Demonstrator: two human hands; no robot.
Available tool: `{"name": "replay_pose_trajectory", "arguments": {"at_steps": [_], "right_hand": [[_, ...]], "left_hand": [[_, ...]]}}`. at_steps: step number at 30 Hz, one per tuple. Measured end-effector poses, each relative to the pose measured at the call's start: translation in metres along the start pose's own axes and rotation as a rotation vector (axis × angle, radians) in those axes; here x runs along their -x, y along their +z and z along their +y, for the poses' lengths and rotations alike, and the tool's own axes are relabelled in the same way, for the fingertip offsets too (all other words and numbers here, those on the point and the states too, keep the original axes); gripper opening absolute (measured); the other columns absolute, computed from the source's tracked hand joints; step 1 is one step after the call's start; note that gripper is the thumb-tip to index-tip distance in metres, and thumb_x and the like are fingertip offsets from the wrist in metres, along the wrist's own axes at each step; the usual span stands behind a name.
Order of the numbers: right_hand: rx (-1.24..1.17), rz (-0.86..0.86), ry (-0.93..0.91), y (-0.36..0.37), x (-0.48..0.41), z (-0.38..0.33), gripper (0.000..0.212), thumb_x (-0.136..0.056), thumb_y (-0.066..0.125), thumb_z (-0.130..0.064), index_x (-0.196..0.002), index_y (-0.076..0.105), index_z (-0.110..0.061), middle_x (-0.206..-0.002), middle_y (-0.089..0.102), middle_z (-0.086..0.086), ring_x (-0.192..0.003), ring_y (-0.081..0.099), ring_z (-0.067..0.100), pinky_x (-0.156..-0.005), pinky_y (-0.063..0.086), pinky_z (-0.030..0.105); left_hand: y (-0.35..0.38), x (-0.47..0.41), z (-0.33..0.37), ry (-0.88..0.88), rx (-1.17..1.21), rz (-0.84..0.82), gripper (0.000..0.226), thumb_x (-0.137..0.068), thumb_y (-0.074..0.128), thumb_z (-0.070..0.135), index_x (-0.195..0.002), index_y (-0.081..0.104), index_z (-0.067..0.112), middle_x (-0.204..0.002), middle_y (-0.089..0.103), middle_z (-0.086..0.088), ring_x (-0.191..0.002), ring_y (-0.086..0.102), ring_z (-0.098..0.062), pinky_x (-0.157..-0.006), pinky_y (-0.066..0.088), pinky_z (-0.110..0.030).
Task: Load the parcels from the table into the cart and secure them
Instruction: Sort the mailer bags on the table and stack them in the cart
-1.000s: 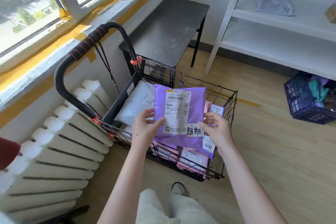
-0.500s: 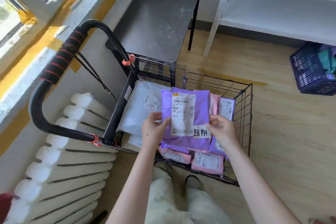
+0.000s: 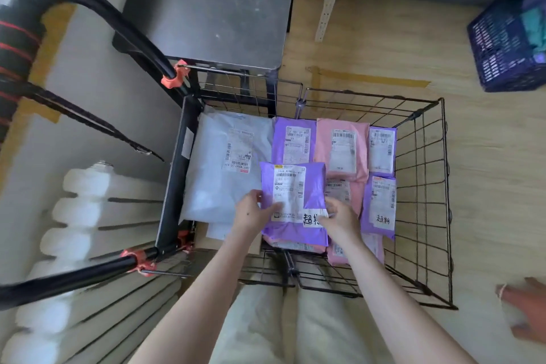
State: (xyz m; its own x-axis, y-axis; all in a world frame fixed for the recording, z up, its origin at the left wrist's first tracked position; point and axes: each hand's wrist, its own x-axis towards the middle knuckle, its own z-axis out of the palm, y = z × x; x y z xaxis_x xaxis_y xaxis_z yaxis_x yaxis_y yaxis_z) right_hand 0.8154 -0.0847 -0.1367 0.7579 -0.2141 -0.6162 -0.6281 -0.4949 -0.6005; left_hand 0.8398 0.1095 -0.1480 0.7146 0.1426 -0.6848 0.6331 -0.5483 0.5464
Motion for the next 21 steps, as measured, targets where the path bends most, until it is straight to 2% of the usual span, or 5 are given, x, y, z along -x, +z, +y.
{"name": "replay_pose_trajectory", "arguments": {"at_steps": [3,6,11,17,21], "right_hand": [[0.072,0.003,0.037,0.015,-0.020,0.017,0.033,-0.080,0.065,0.002,-0.109,0.070,-0.012,-0.091,0.068,-0.001,-0.079,0.057,0.013,-0.054,0.037,0.010],[0.088,-0.010,0.079,0.027,-0.040,0.034,0.039,-0.082,0.064,0.002,-0.119,0.066,-0.012,-0.098,0.069,0.006,-0.084,0.061,0.019,-0.066,0.041,0.024],[0.146,-0.020,0.093,0.047,-0.068,0.063,0.046,-0.083,0.066,-0.005,-0.127,0.062,-0.019,-0.100,0.066,0.008,-0.093,0.063,0.022,-0.080,0.050,0.029],[0.486,0.258,-0.216,0.033,-0.084,0.075,0.064,-0.073,0.080,-0.019,-0.132,0.056,-0.017,-0.120,0.052,0.011,-0.118,0.043,0.032,-0.103,0.040,0.045],[0.672,0.323,-0.442,0.013,-0.109,0.079,0.091,-0.062,0.087,-0.029,-0.142,0.044,-0.018,-0.145,0.034,0.014,-0.138,0.021,0.034,-0.114,0.025,0.056]], "left_hand": [[0.018,-0.022,-0.008,-0.001,-0.075,-0.008,0.069,-0.074,0.081,0.032,-0.129,0.048,0.006,-0.117,0.061,-0.009,-0.106,0.059,-0.027,-0.087,0.045,-0.031],[0.033,-0.039,-0.019,0.011,-0.109,0.008,0.081,-0.071,0.082,0.031,-0.134,0.038,0.008,-0.116,0.060,-0.014,-0.107,0.058,-0.033,-0.089,0.047,-0.039],[0.048,-0.061,-0.036,0.214,-0.408,-0.002,0.088,-0.077,0.075,0.034,-0.149,0.026,0.023,-0.114,0.054,-0.015,-0.106,0.052,-0.036,-0.087,0.045,-0.041],[0.068,-0.084,-0.035,0.713,-0.873,0.150,0.095,-0.067,0.078,0.048,-0.148,0.035,0.022,-0.153,0.029,-0.019,-0.136,0.032,-0.046,-0.105,0.035,-0.054],[0.085,-0.108,-0.016,0.841,-0.997,0.088,0.086,-0.076,0.041,0.072,-0.151,0.017,0.035,-0.160,0.014,-0.011,-0.145,0.012,-0.042,-0.114,0.021,-0.058]]}}
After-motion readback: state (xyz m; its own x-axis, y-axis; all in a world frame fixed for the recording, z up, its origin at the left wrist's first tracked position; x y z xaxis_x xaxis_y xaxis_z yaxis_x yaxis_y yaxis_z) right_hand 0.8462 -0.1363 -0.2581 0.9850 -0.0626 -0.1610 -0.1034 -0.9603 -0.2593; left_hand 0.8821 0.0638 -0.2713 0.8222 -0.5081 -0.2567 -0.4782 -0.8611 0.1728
